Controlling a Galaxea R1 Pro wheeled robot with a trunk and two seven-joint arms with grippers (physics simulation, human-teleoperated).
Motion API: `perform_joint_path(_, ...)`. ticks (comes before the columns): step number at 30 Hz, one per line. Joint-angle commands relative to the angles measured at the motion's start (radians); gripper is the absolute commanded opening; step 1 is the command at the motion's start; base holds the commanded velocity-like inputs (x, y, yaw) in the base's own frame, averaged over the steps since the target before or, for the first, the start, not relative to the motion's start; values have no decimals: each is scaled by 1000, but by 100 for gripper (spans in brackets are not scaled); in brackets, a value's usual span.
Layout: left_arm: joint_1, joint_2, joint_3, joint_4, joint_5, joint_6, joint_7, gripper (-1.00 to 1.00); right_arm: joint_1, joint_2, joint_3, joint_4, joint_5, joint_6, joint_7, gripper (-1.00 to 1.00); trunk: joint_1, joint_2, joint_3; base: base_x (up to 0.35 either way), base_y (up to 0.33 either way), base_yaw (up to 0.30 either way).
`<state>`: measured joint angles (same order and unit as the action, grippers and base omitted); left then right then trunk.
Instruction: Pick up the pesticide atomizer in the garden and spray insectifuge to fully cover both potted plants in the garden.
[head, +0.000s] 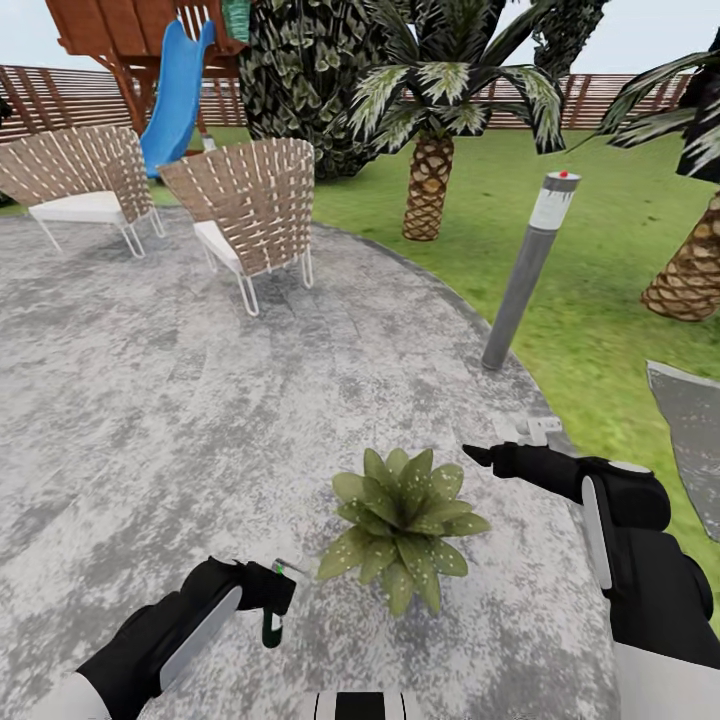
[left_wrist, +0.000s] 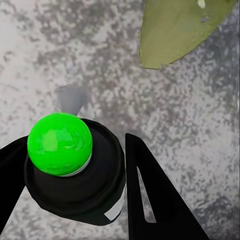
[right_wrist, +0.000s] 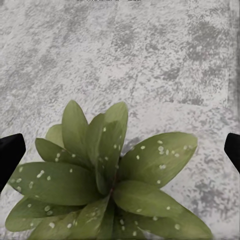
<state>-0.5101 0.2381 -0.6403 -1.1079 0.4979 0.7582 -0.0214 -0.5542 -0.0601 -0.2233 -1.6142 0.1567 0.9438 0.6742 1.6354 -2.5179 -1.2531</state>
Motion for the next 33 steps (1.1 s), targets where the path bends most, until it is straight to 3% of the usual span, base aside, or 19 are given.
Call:
perform_joint_path(1,-1,1,10,-1,-1,5,-12,-100,-1,0,-1,-1,10,4,10,100,0,0,-1,0,299,-277)
perform_joint_path(6,-33,-2,26,-2,1,42,-30,-100,-6,-1,-2,-1,10,4,10,100,0,0,-1,3,302,-277)
perform_joint_path(12,-86,-19,28,-3,2,82,-70,-100,-10,-3,-38,-1,10,4,10,100,0,0,-1,82,307,-278)
perform_joint_path(16,-161,-24,27,-2,-5,184,-138,-100,-10,-3,-41,-1,10,4,10,100,0,0,-1,117,316,-279)
perform_joint_path(19,-202,-26,19,7,-9,221,-163,-100,-10,-8,-42,-1,10,4,10,100,0,0,-1,149,310,-279)
perform_joint_path(22,-204,-24,9,4,-17,220,-166,-100,-10,-16,-43,-1,10,4,10,100,0,0,-1,108,162,-279)
perform_joint_path(25,-203,-25,-14,0,-48,218,-164,-100,-11,-20,-43,-1,10,4,10,100,0,0,-1,32,48,-279)
perform_joint_path(33,-203,-24,-19,-1,-61,215,-159,-100,-16,-21,-68,-1,9,4,11,100,0,0,-1,14,55,-235)
